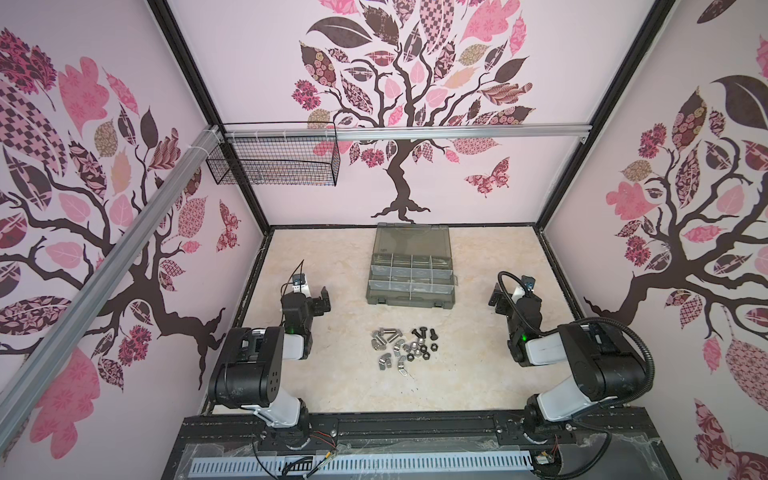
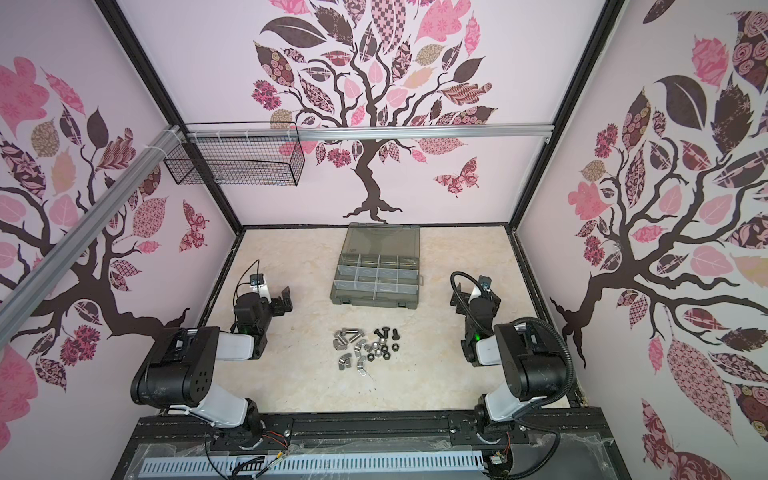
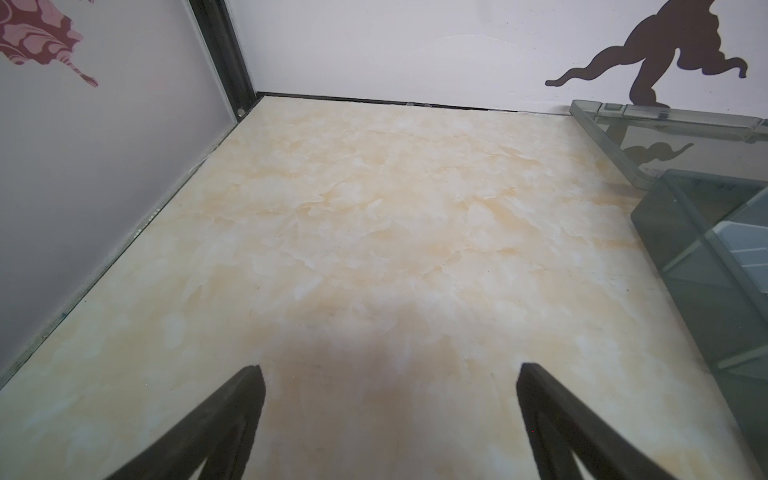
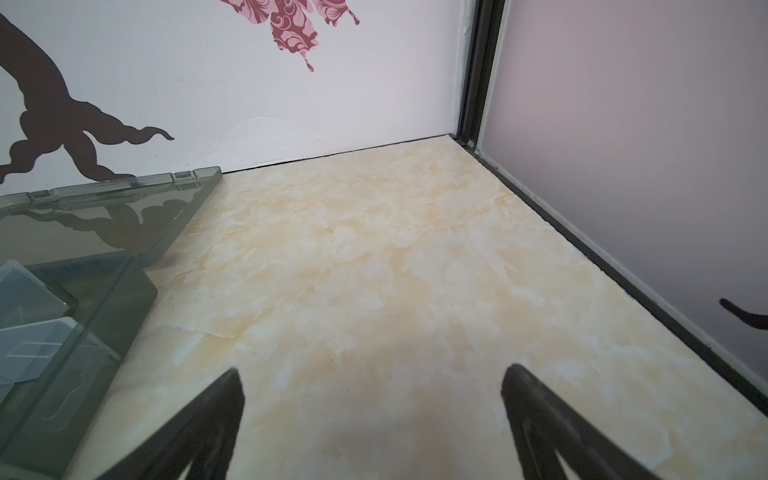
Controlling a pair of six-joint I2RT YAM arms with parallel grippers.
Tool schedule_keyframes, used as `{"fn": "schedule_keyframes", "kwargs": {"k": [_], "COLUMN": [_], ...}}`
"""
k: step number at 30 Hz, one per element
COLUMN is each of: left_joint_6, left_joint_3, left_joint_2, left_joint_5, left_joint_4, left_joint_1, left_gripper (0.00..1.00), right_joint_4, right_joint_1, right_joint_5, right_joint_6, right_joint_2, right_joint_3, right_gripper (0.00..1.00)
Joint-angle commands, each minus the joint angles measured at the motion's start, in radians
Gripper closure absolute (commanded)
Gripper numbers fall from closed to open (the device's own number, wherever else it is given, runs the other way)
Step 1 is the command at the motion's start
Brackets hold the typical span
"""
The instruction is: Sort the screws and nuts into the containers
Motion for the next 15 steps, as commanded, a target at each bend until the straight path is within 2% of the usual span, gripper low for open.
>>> {"fn": "schedule_keyframes", "kwargs": {"k": [1, 15], "left_joint_6": [0.008, 0.009], "left_joint_3": [0.031, 0.024], "left_joint_2": [-0.002, -0.007], "left_joint_5": [0.003, 0.004], "left_joint_4": [-0.002, 0.006], "left_joint_1": [0.004, 0.005], "left_gripper": [0.02, 0.02], "right_joint_4": [0.034, 0.028], "right_joint_1": [-0.004, -0.004], "right_joint_5": [-0.005, -0.006], "right_joint_6": [-0.001, 0.0], "right_joint_2": [0.008, 0.004], "right_joint_3": [0.006, 0.006], "right_gripper": [0.0, 0.0]}}
